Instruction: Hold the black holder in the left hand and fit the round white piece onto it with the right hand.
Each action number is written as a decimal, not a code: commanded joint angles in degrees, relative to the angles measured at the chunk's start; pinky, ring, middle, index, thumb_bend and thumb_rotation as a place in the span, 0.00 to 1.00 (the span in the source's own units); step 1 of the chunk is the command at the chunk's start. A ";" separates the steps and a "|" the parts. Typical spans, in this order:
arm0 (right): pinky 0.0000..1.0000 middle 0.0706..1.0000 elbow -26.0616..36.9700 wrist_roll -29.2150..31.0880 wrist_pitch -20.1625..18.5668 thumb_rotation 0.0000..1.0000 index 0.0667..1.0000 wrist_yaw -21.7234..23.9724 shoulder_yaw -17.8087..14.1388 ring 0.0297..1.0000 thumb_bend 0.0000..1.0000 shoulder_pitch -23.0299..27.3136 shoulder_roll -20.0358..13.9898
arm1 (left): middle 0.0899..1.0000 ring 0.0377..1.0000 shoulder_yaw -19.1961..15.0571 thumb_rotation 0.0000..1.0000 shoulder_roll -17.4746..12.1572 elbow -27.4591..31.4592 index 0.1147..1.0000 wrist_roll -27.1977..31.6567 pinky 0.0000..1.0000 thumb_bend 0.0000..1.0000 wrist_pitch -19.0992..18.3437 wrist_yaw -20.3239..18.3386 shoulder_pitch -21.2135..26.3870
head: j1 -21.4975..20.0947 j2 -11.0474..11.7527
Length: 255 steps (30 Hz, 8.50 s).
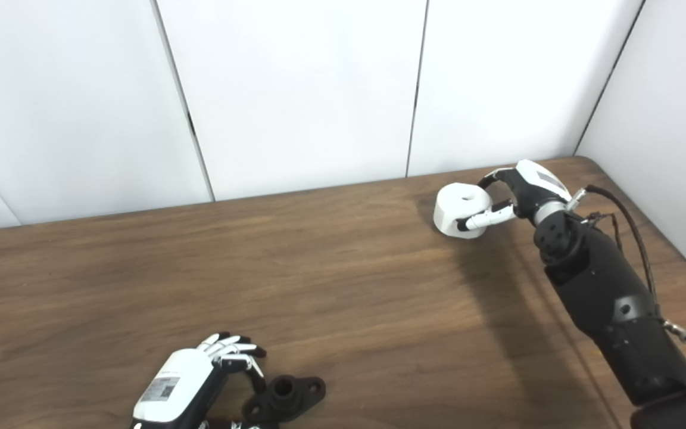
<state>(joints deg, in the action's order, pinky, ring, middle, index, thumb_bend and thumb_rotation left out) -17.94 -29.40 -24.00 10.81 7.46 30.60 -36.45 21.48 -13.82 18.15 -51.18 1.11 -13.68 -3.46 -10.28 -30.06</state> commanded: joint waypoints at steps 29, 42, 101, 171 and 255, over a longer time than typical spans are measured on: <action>0.92 0.88 2.32 -0.18 1.64 0.34 0.67 -0.59 -0.36 0.94 0.80 3.47 -1.62 | 0.77 0.87 0.67 0.05 -0.90 -0.41 0.42 -1.81 0.94 0.52 -0.37 -0.84 -0.69 | 0.14 -0.87; 0.91 0.83 1.28 0.93 5.52 0.16 0.47 -4.36 -2.19 0.90 0.55 2.59 -0.81 | 0.77 0.87 0.88 0.05 -0.87 -0.24 0.42 -2.16 0.94 0.52 -0.50 -0.98 -0.67 | 0.42 -0.84; 1.00 0.84 67.32 -9.99 -2.88 0.15 0.45 47.19 -8.18 0.95 0.52 -11.46 14.88 | 0.76 0.85 2.64 0.06 1.61 0.52 0.42 -4.18 0.95 0.52 -4.30 -3.23 2.80 | 8.31 -13.56; 1.00 0.83 56.24 -12.51 4.10 0.15 0.44 34.04 9.15 0.97 0.52 -10.97 16.35 | 0.77 0.86 2.43 0.06 2.95 -0.06 0.42 -4.56 0.97 0.52 -5.31 -5.50 5.77 | 10.69 -20.64; 1.00 0.98 56.25 -15.80 5.18 0.45 0.89 39.11 10.87 1.00 1.00 -11.35 14.58 | 0.77 0.87 3.24 0.06 3.15 -1.29 0.42 -4.61 0.97 0.52 -5.59 -4.53 6.32 | 10.55 -20.07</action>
<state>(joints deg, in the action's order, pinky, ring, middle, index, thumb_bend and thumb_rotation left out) 36.25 -44.72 -18.98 50.00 19.04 16.93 -21.12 24.38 -10.58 17.25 -54.80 -4.41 -18.05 1.92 0.26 -50.10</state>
